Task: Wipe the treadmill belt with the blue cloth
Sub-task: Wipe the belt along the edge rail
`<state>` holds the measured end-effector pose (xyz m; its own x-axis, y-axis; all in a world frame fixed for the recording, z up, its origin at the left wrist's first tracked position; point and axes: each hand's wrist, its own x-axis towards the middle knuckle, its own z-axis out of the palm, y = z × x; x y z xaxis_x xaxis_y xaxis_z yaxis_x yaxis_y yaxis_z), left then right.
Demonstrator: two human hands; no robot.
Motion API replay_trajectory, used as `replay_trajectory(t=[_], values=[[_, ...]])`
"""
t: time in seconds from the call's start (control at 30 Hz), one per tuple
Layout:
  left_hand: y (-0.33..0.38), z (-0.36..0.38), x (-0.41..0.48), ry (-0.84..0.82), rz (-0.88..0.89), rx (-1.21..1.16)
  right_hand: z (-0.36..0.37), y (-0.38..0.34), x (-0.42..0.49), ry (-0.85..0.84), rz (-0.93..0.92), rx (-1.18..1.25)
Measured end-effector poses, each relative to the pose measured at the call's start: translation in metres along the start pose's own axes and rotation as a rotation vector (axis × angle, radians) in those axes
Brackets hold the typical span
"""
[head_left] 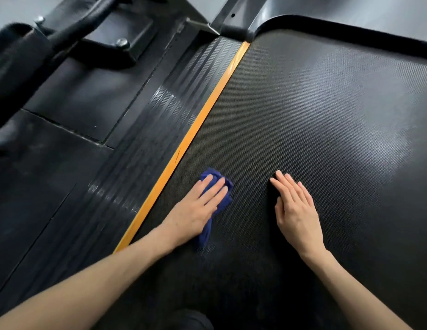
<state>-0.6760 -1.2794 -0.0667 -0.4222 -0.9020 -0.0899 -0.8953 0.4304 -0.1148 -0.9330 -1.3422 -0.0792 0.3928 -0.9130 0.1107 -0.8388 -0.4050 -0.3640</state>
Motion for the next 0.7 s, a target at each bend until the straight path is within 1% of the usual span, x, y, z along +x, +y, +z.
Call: replay_trajectory(t=[0.07, 0.13, 0.2, 0.27, 0.3, 0.37, 0.47, 0.53, 0.6, 0.67, 0.7], values=[[-0.021, 0.001, 0.036, 0.011, -0.09, 0.056, 0.0, 0.0, 0.001, -0.009, -0.001, -0.002], [-0.041, -0.001, 0.071, 0.007, -0.214, 0.052, 0.0, 0.001, 0.001, -0.016, -0.001, 0.003], [-0.048, -0.007, 0.086, -0.018, -0.305, 0.074, 0.0, 0.002, 0.0, -0.014, 0.002, 0.012], [-0.043, -0.012, 0.074, -0.003, -0.306, 0.084, -0.001, 0.001, 0.0, -0.006, -0.002, 0.021], [-0.035, -0.011, 0.059, 0.017, -0.305, 0.032, -0.001, 0.001, 0.0, -0.004, -0.005, 0.024], [-0.016, -0.009, 0.015, 0.027, -0.285, -0.08, -0.001, 0.001, 0.0, 0.002, -0.008, 0.029], [0.013, -0.006, -0.055, 0.037, -0.248, -0.11, -0.001, 0.001, 0.0, 0.013, -0.004, 0.034], [0.022, -0.007, -0.082, 0.037, -0.236, -0.142, -0.001, 0.0, 0.001, 0.019, -0.004, 0.033], [0.014, -0.002, -0.082, 0.044, -0.201, -0.142, 0.0, 0.0, 0.001, 0.023, -0.001, 0.025], [-0.002, 0.002, -0.059, 0.027, -0.168, -0.099, 0.001, 0.001, 0.001, 0.023, 0.003, 0.02], [-0.01, 0.003, -0.042, 0.006, -0.191, -0.076, 0.001, 0.001, 0.0, 0.02, 0.001, 0.023]])
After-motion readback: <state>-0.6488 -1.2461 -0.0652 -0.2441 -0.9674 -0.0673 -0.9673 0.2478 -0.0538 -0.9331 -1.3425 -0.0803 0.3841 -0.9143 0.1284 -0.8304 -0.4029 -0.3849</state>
